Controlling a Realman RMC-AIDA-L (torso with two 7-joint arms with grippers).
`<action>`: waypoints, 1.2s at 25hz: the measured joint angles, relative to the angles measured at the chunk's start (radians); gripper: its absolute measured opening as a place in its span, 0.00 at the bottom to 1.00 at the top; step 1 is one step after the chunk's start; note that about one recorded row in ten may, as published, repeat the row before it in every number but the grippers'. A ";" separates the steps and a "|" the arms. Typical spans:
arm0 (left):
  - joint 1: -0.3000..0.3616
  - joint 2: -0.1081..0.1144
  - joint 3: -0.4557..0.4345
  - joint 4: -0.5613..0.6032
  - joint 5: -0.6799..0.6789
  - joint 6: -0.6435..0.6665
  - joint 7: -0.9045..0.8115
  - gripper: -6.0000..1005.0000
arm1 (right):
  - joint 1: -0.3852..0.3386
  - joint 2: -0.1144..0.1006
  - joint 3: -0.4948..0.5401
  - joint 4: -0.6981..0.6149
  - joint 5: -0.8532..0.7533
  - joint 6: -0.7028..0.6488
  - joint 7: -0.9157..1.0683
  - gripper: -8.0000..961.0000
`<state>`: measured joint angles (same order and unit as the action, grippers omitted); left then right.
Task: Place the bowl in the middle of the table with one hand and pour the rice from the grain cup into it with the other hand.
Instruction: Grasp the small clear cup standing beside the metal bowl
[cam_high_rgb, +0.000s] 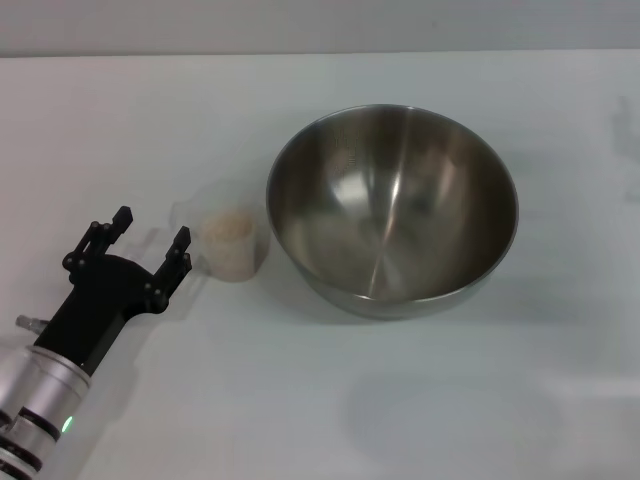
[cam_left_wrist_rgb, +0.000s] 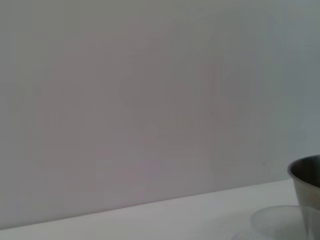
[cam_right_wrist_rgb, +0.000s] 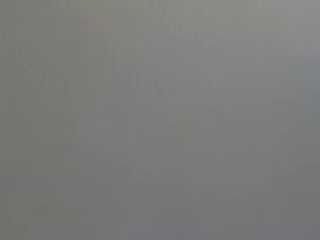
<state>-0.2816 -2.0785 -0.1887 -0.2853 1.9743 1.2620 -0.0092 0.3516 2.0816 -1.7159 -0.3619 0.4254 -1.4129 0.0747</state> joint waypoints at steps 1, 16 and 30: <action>-0.005 0.000 -0.001 0.000 0.000 -0.006 0.000 0.71 | -0.001 0.000 0.000 0.000 0.000 0.000 0.000 0.50; -0.041 0.002 -0.060 0.015 -0.005 -0.057 0.000 0.71 | -0.005 0.002 -0.004 0.000 0.000 0.000 0.001 0.51; -0.070 0.000 -0.055 0.005 0.000 -0.088 0.000 0.71 | 0.004 0.001 -0.005 0.000 -0.001 0.007 0.001 0.51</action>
<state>-0.3512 -2.0785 -0.2435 -0.2804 1.9740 1.1741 -0.0092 0.3554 2.0824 -1.7211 -0.3620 0.4248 -1.4060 0.0754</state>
